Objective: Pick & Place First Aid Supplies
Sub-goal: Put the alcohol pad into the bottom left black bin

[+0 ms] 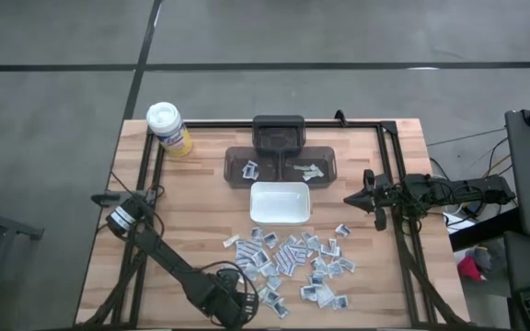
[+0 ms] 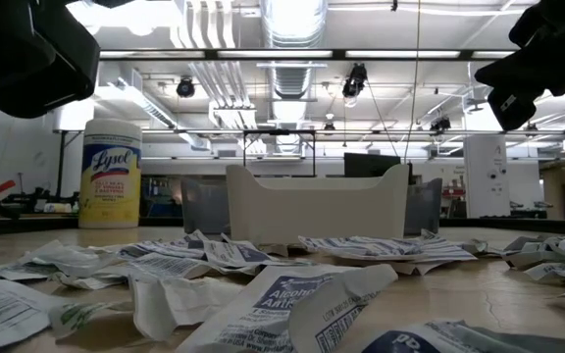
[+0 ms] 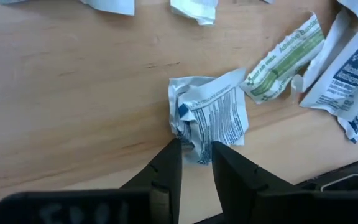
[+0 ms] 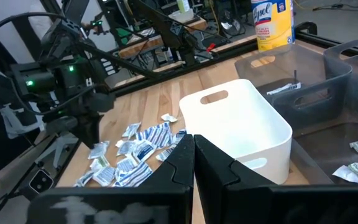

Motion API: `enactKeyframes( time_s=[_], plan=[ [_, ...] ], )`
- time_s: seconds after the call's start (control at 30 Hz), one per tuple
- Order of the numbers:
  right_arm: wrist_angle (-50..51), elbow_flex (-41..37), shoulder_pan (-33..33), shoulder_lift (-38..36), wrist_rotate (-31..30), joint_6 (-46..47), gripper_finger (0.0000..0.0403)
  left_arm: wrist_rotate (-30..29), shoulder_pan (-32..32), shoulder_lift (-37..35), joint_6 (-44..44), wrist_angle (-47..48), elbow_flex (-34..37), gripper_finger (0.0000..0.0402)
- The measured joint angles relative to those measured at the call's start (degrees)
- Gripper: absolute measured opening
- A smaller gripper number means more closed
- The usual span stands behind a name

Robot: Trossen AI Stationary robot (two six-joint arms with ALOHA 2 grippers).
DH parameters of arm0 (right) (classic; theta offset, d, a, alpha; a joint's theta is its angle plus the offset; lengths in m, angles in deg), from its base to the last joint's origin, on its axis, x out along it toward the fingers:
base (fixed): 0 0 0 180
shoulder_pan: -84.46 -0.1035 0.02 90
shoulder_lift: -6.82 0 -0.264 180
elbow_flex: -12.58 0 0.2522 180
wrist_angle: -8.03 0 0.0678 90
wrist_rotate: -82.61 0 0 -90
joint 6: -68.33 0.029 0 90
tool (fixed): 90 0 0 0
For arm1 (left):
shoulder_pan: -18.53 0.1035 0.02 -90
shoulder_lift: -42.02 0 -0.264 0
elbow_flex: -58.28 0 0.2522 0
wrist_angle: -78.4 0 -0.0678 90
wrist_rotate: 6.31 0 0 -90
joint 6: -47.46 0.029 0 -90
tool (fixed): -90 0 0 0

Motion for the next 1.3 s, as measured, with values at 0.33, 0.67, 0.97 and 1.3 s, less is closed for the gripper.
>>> enactKeyframes(
  time_s=[0.33,0.67,0.97,1.3],
  plan=[
    [0.15,0.00,0.00,0.00,-0.01,-0.13,0.0008,-0.04,0.20,-0.11,-0.14,-5.09,2.57,0.0081],
    [1.36,-0.01,0.00,0.02,-0.01,0.00,0.0008,0.03,0.37,-0.20,-0.17,-6.43,3.22,0.0080],
    [1.36,0.00,0.00,0.02,-0.01,0.02,0.0008,0.03,0.37,-0.13,-0.13,-6.41,3.27,0.0061],
    [1.36,-0.02,0.02,0.02,-0.01,0.04,0.0008,0.07,0.37,-0.13,0.55,-6.69,3.88,0.0004]
  ],
)
